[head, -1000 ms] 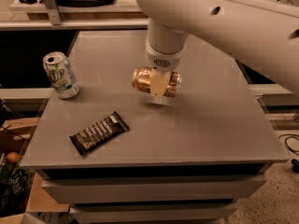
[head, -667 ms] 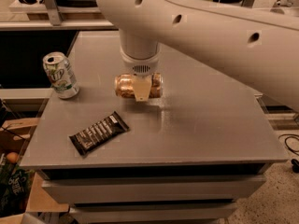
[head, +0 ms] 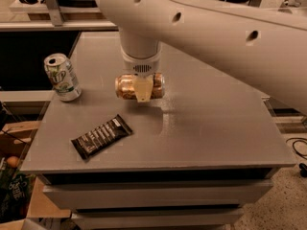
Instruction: Move orange can near 7up can
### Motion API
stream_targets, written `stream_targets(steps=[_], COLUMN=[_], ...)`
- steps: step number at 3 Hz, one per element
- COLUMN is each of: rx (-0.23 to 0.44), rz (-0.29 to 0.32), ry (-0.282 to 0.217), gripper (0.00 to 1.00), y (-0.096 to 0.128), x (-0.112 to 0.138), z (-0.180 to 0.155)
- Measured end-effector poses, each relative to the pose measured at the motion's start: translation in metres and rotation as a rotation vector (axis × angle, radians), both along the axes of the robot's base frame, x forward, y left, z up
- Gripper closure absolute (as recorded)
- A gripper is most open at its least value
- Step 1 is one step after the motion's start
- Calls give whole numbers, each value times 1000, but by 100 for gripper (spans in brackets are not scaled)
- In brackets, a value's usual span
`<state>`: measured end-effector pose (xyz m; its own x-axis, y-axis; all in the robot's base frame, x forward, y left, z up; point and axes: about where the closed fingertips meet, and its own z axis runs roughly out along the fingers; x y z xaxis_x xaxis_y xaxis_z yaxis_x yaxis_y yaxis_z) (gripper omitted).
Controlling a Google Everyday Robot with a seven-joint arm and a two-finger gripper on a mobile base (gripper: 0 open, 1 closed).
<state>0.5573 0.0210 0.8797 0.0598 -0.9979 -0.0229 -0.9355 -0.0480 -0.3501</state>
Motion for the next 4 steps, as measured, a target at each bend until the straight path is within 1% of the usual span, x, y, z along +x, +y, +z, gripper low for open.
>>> stream_targets(steps=[1, 2, 3, 4], rx=[-28, -65, -91, -99], rz=[69, 165, 249, 305], ry=[-6, -11, -11, -3], gripper=[100, 100, 100, 100], y=[18, 43, 67, 83], x=[12, 22, 28, 37], z=[7, 15, 19, 15])
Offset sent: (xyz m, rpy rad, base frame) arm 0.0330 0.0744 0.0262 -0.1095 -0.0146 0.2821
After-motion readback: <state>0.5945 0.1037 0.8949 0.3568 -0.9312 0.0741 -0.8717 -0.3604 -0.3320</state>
